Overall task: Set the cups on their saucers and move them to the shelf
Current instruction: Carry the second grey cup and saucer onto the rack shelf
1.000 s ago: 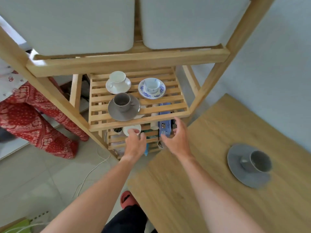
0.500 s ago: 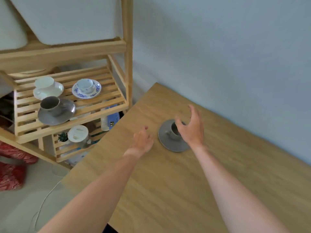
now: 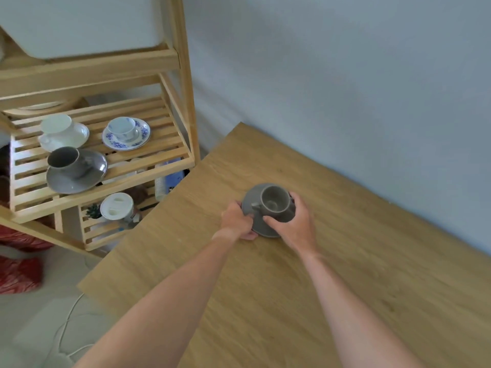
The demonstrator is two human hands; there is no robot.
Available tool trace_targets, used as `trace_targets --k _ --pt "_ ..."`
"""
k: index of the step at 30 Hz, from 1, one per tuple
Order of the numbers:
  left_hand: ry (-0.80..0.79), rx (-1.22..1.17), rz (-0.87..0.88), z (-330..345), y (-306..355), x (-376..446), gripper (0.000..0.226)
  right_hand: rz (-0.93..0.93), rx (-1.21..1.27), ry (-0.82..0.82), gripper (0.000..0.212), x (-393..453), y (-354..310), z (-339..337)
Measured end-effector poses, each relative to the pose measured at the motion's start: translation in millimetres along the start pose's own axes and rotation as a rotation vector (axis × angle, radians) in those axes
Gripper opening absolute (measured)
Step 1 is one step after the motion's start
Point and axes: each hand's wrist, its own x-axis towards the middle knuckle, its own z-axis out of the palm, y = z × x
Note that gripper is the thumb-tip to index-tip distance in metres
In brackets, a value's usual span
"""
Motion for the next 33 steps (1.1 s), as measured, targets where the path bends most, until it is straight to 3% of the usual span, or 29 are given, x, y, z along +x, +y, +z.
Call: trace_targets --k 4,9,21,33 --pt "-0.059 -0.059 -0.045 -4.1 0.3 3.8 0.027 -0.032 0.052 0.050 0.071 5.6 -6.5 12.6" --pt "-0.081 -0.142 -0.071 -24.1 -0.1 6.7 0.023 -0.031 0.093 0.058 0.070 10.2 -20.9 31.3" --pt "0.149 -0.275 0.048 -167.7 6.9 33.9 0.019 -0.195 0.121 -0.085 0.074 49.3 -132.4 144.1" --pt "0.335 -0.395 -0.059 -276.9 -22.2 112.1 0.024 -0.328 0.060 -0.272 0.079 96.8 -205.6 267.2"
